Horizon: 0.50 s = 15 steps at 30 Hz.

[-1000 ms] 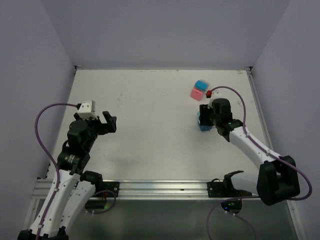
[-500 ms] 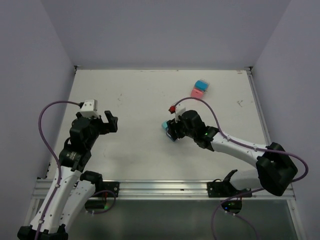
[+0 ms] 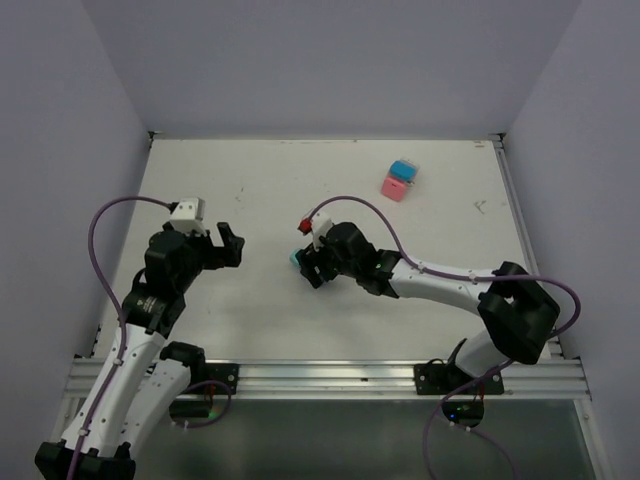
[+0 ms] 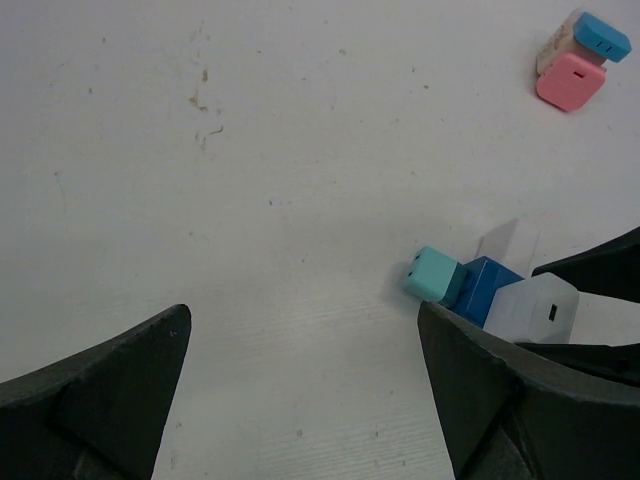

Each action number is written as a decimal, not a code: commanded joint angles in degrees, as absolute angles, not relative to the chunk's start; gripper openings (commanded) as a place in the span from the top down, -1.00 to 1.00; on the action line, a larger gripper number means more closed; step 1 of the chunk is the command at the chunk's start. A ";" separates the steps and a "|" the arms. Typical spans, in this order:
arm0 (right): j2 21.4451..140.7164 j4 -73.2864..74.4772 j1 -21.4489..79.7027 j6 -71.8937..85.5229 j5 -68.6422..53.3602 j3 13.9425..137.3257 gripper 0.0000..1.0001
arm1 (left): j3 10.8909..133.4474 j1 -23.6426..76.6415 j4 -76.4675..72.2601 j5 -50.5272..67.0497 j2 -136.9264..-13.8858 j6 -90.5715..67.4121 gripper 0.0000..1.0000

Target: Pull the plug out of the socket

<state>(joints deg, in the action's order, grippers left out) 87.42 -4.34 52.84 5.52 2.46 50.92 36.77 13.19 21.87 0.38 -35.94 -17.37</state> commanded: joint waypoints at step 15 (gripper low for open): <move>78.41 -1.59 53.79 13.96 3.94 53.70 -0.97 | 36.47 13.18 19.16 5.10 -38.14 -17.49 -0.99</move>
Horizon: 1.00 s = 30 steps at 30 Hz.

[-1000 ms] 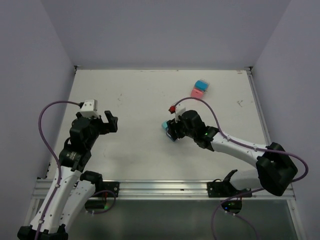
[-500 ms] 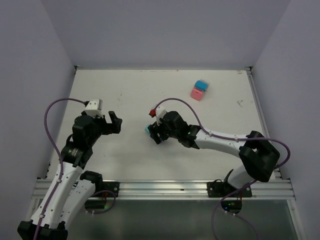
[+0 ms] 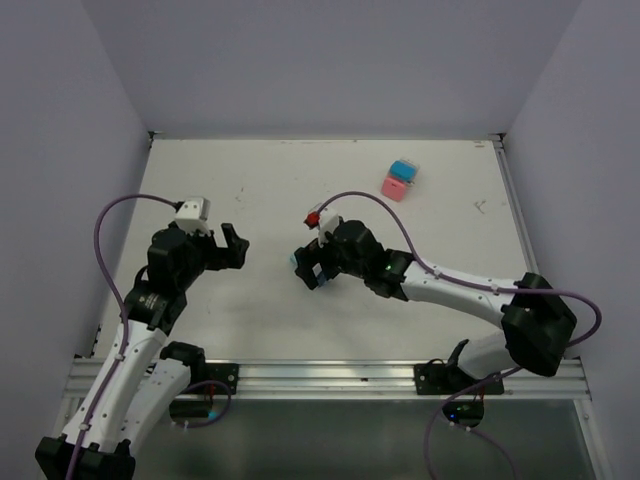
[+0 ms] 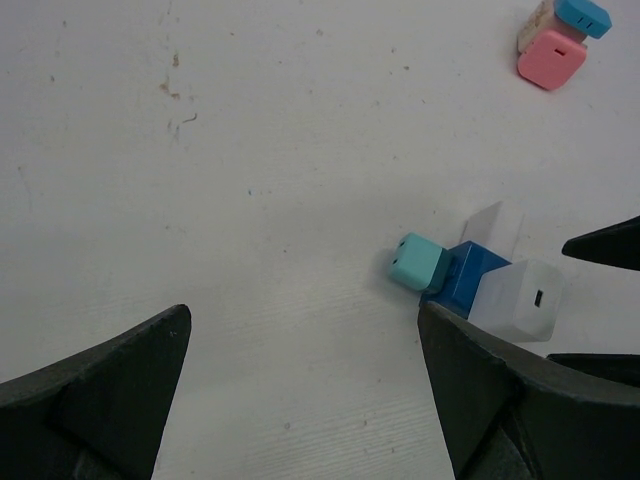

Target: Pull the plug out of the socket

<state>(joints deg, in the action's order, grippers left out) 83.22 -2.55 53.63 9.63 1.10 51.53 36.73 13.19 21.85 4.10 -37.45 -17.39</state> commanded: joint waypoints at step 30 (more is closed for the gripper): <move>102.47 45.95 67.32 61.32 47.37 85.76 -0.70 | 37.53 13.18 21.97 -1.40 -37.53 -18.63 -0.99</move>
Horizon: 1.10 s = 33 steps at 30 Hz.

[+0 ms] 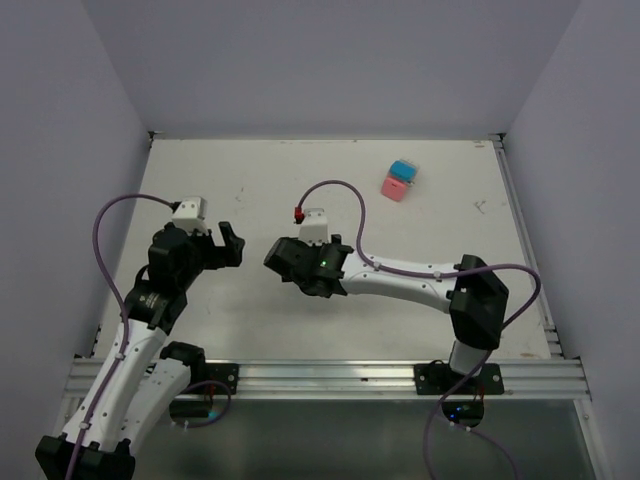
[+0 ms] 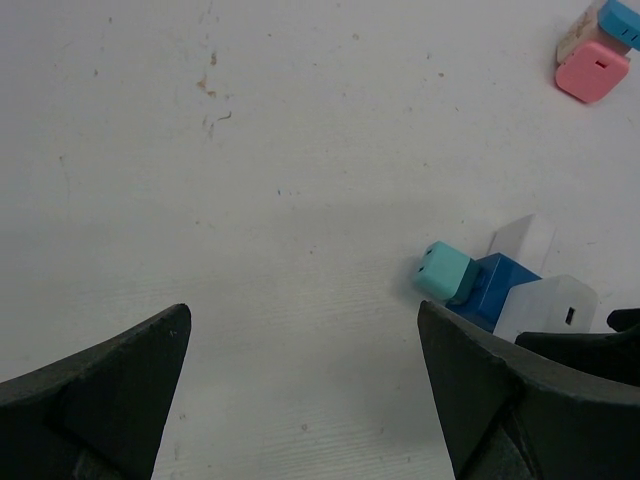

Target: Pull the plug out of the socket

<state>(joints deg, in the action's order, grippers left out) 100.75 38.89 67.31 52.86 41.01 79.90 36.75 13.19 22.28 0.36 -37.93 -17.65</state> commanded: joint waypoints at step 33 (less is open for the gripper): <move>97.04 35.89 63.72 52.85 48.79 74.10 -0.26 | 37.62 13.09 22.41 -2.11 -36.30 -18.81 -0.99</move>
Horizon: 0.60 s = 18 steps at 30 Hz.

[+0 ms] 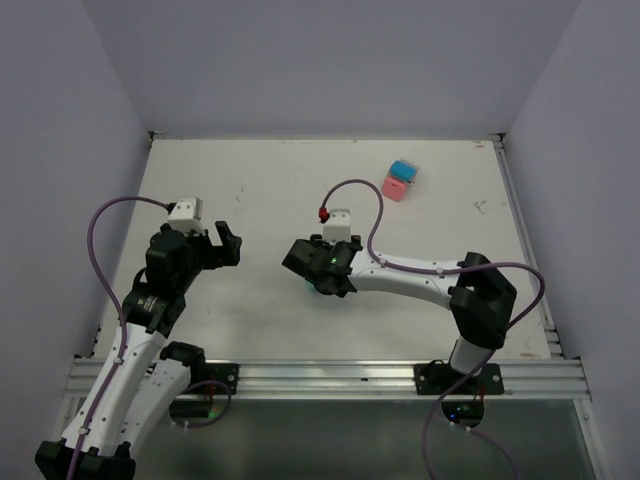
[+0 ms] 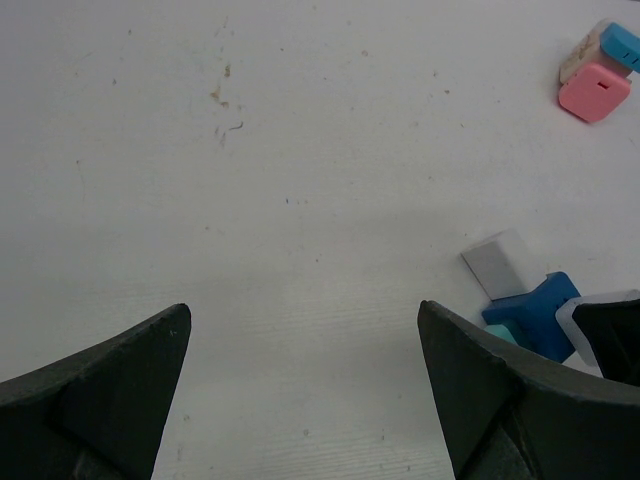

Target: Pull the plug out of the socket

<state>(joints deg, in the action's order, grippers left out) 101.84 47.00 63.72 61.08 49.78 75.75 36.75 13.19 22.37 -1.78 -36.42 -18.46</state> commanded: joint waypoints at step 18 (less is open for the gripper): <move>90.00 29.18 59.07 35.24 36.92 66.19 -0.20 | 37.44 13.01 22.50 -1.76 -36.83 -18.81 -0.99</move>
<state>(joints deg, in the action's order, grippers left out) 93.30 31.42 59.81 37.63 38.96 67.59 36.75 13.19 22.37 -1.78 -36.60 -18.48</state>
